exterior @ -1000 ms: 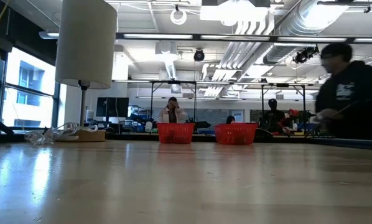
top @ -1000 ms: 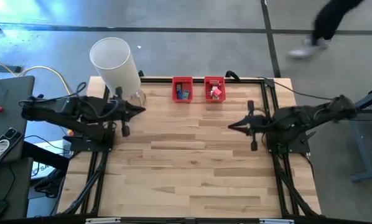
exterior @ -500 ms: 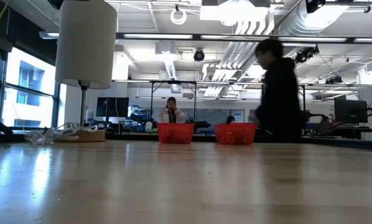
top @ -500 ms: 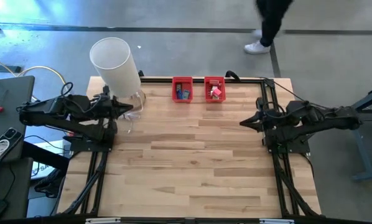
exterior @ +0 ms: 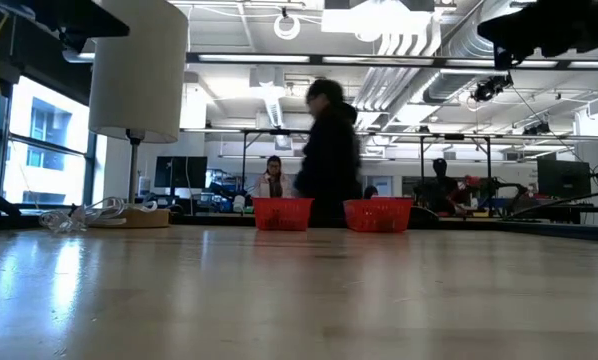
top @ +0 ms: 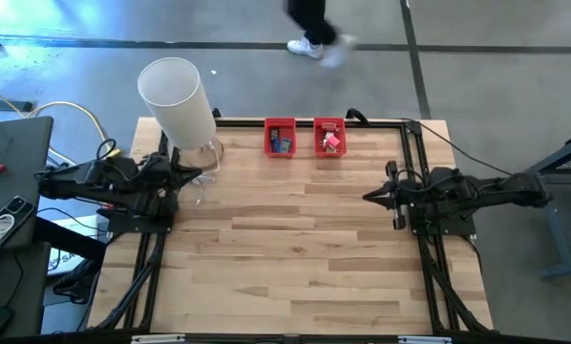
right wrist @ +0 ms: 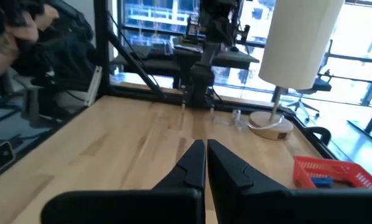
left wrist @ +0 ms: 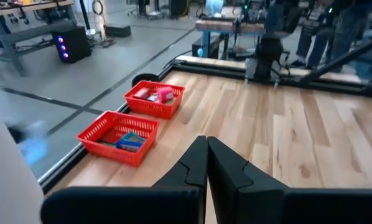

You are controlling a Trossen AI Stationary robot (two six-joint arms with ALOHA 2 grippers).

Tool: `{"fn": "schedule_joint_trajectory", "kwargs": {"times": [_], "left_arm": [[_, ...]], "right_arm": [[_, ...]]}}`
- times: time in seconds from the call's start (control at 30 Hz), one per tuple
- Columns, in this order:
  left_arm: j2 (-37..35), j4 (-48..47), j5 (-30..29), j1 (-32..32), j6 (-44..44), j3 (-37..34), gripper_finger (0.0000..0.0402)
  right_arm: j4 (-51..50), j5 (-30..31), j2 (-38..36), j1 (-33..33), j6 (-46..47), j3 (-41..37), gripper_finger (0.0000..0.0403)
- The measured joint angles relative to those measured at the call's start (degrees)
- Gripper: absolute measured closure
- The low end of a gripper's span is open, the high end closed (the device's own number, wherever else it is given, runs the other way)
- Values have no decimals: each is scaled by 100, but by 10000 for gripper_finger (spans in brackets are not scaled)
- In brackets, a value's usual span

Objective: Pick & Place Office items
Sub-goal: Return to Home Position

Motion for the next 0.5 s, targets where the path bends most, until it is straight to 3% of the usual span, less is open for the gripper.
{"fn": "schedule_joint_trajectory", "kwargs": {"times": [0.3, 0.5], "left_arm": [[-930, 749, 568, 0, -392, -1098, 401], [-1069, 1068, 774, -2, -253, -1515, 401]], "right_arm": [[878, -948, -512, -465, 348, -756, 399], [1439, -975, -504, -496, 340, -1235, 400]]}}
